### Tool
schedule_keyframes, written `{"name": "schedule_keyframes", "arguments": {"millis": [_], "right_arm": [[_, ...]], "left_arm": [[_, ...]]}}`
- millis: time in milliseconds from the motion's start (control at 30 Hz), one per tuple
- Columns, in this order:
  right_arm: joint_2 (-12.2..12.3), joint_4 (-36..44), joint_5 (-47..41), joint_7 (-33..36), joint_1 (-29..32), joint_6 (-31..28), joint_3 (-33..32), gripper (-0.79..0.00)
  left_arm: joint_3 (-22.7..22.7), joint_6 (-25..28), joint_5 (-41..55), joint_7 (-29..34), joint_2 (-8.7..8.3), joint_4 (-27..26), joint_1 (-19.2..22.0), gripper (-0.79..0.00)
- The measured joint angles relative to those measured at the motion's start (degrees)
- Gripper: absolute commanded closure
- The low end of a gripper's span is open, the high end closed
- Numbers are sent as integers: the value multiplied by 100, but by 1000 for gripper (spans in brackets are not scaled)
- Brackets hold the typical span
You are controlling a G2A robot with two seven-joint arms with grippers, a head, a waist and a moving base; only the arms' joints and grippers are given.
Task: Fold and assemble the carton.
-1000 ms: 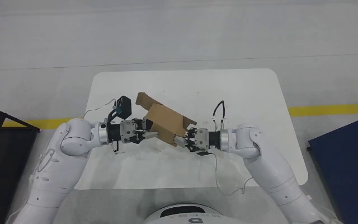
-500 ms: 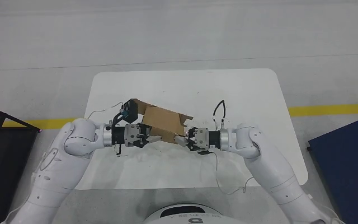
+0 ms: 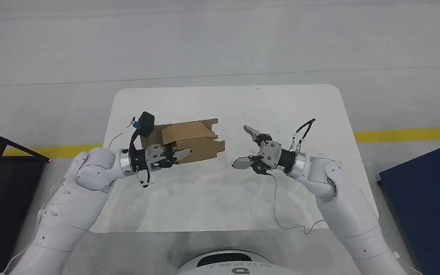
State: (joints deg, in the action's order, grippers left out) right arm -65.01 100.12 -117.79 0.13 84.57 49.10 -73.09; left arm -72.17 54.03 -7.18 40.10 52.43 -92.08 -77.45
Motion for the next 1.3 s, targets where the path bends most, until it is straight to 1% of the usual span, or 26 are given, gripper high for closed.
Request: {"name": "schedule_keyframes", "arguments": {"millis": [100, 167, 233, 267, 333, 367, 433, 500, 567, 600, 667, 700, 833, 1000, 1067, 1133, 1200, 1300], "right_arm": [[0, -1, -1, -27, -1, 2, 2, -785], [2, 12, 23, -46, -7, -24, -8, -785], [5, 137, 345, -135, 7, -317, -54, -785], [10, 222, 572, -93, 32, -482, -98, -785], [38, 476, 1222, 5, 134, -812, -243, -785], [58, 641, 1609, 7, 217, -974, -331, -785], [88, 893, 2159, -9, 341, -1152, -449, -785], [123, 1163, 2857, -142, 456, -1331, -546, -785], [148, 1373, 3500, -294, 524, -1496, -576, -785], [160, 1492, 3961, -434, 555, -1641, -573, -785], [165, 1617, 4576, -598, 609, -1859, -504, -785], [163, 1639, 4791, -609, 628, -1923, -473, -785], [161, 1632, 4701, -591, 629, -1919, -469, -785], [162, 1630, 4710, -585, 629, -1917, -465, -785], [171, 1598, 4893, -425, 607, -1875, -404, -785], [201, 1614, 5442, -2, 517, -1815, -282, -785], [236, 1730, 6017, 593, 434, -1873, -164, -785], [288, 1901, 6812, 1327, 403, -2102, -72, -785]], "left_arm": [[0, 0, 3, 0, 0, 0, -1, 0], [48, -122, 125, -95, 16, 7, -42, 0], [181, -688, 687, -169, 39, 41, -50, 0], [277, -1057, 1075, -69, 45, 67, -54, 0], [416, -2119, 2387, 552, 44, 105, 55, 0], [393, -2823, 3354, 1059, 42, 166, 169, 0], [266, -3745, 4699, 1771, 36, 311, 356, 0], [197, -4590, 5817, 2304, 50, 543, 507, 0], [239, -5317, 6532, 2424, 80, 713, 633, 0], [327, -5794, 6886, 2431, 105, 752, 736, 0], [433, -6331, 7189, 2546, 130, 784, 853, 0], [447, -6477, 7220, 2572, 132, 788, 864, 0], [439, -6389, 7190, 2565, 130, 786, 851, 0], [474, -6450, 7248, 2531, 140, 785, 809, 0], [544, -6721, 7624, 2560, 187, 803, 715, 0], [640, -7143, 8478, 2643, 269, 941, 689, 0], [802, -7644, 9313, 2651, 359, 1141, 782, 0], [1102, -8225, 10100, 2567, 495, 1425, 1003, 0]]}}
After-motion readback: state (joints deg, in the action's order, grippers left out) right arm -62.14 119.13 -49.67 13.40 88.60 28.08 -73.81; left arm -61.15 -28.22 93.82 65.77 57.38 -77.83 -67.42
